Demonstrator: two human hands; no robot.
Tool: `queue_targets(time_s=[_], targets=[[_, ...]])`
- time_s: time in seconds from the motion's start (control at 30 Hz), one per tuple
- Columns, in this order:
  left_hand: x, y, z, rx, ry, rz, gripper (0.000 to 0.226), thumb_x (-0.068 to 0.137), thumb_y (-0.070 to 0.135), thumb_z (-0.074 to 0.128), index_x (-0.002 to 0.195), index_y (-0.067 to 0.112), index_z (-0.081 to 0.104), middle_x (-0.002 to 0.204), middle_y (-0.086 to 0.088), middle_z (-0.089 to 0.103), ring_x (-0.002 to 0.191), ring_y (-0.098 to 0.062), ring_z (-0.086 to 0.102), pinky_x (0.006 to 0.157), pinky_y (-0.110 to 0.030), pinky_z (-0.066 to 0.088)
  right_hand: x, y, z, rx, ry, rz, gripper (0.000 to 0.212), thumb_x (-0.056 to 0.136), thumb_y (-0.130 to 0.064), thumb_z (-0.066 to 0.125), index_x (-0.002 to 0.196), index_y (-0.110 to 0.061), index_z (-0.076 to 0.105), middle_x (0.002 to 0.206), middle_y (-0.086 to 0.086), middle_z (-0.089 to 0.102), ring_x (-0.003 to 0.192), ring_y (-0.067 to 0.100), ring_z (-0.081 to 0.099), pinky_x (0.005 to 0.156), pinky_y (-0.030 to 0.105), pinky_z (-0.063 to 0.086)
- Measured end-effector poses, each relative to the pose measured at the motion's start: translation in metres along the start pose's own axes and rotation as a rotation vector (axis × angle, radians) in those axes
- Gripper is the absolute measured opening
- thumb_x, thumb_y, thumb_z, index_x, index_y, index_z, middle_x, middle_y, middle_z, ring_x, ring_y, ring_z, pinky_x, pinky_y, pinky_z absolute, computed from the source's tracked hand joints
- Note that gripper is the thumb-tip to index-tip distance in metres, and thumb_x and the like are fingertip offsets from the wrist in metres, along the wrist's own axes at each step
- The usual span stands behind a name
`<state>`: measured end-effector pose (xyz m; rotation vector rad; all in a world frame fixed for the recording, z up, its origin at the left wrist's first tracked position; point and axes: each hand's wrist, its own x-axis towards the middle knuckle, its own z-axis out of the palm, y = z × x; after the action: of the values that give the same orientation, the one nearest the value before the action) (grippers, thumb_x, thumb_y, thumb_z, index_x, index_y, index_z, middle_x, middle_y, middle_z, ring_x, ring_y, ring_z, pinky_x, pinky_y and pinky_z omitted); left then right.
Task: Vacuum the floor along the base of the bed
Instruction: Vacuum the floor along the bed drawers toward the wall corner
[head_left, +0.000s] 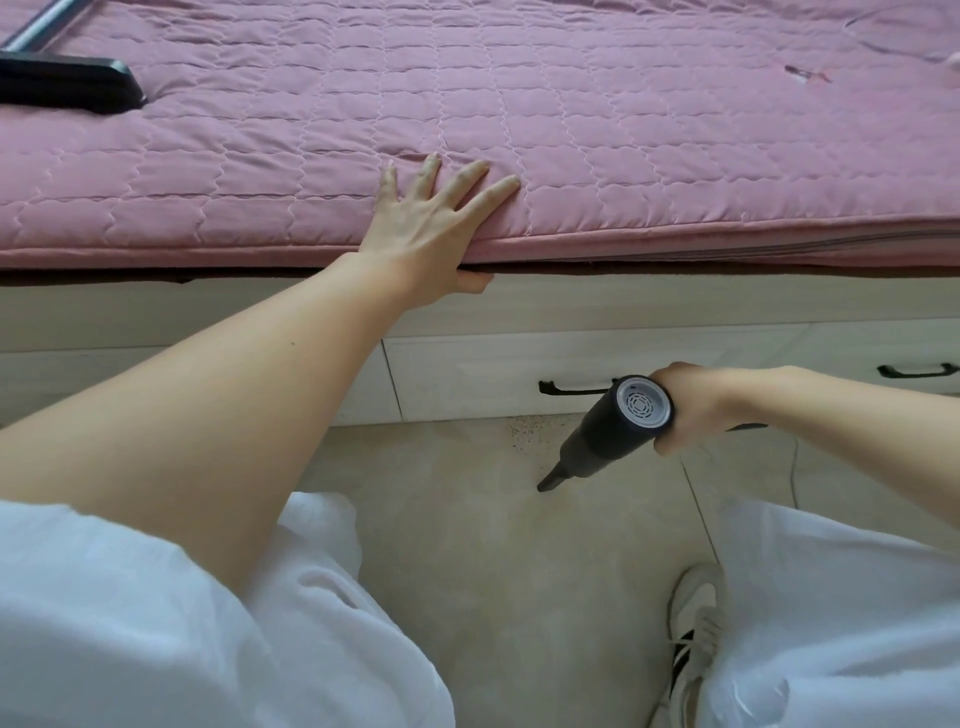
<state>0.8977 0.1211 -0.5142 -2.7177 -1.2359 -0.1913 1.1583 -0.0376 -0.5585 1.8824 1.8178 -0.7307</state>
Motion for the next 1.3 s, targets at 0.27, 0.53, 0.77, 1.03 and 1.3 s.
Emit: queue_targets(time_s=[0.27, 0.53, 0.77, 1.03, 1.3], targets=[[0.018, 0.023, -0.001, -0.060, 0.000, 0.030, 0.103, 0.075, 0.062, 0.067, 0.152, 0.045, 0.001, 0.163, 0.004, 0.007, 0.149, -0.035, 0.006, 0.114, -0.067, 0.008, 0.008, 0.007, -0.007, 0.073, 0.025, -0.009, 0.025, 0.066, -0.021, 0.072, 0.086, -0.022, 0.057, 0.083, 0.000, 0.066, 0.078, 0.017, 0.062, 0.065, 0.028, 0.051], [0.021, 0.028, 0.000, -0.025, 0.025, 0.021, 0.102, 0.073, 0.065, 0.067, 0.153, 0.042, 0.009, 0.162, 0.005, 0.012, 0.148, -0.036, 0.011, 0.114, -0.067, 0.012, 0.017, 0.008, -0.015, 0.112, 0.031, -0.055, 0.032, 0.070, -0.019, 0.073, 0.097, -0.019, 0.057, 0.090, 0.001, 0.065, 0.084, 0.018, 0.063, 0.071, 0.031, 0.054], [0.026, 0.045, 0.002, 0.001, 0.012, -0.075, 0.104, 0.071, 0.067, 0.067, 0.153, 0.040, 0.009, 0.163, 0.003, 0.010, 0.148, -0.039, 0.009, 0.114, -0.066, 0.008, 0.022, 0.021, -0.007, 0.143, 0.051, -0.117, 0.034, 0.070, -0.020, 0.073, 0.102, -0.015, 0.060, 0.093, 0.006, 0.068, 0.087, 0.021, 0.065, 0.073, 0.035, 0.055], [0.027, 0.055, 0.012, 0.014, 0.001, -0.156, 0.107, 0.072, 0.066, 0.068, 0.153, 0.041, 0.004, 0.163, 0.006, 0.005, 0.149, -0.036, 0.003, 0.114, -0.067, 0.006, 0.024, 0.037, 0.002, 0.134, 0.049, -0.175, 0.034, 0.070, -0.024, 0.073, 0.099, -0.026, 0.056, 0.090, -0.004, 0.065, 0.083, 0.014, 0.062, 0.073, 0.031, 0.055], [0.028, 0.062, 0.010, 0.043, -0.057, -0.223, 0.100, 0.075, 0.069, 0.062, 0.152, 0.043, 0.004, 0.163, 0.009, 0.002, 0.150, -0.033, 0.001, 0.114, -0.068, 0.007, 0.020, 0.046, 0.009, 0.086, 0.019, -0.216, 0.033, 0.073, -0.023, 0.071, 0.095, -0.034, 0.050, 0.088, -0.009, 0.061, 0.082, 0.014, 0.061, 0.067, 0.026, 0.052]])
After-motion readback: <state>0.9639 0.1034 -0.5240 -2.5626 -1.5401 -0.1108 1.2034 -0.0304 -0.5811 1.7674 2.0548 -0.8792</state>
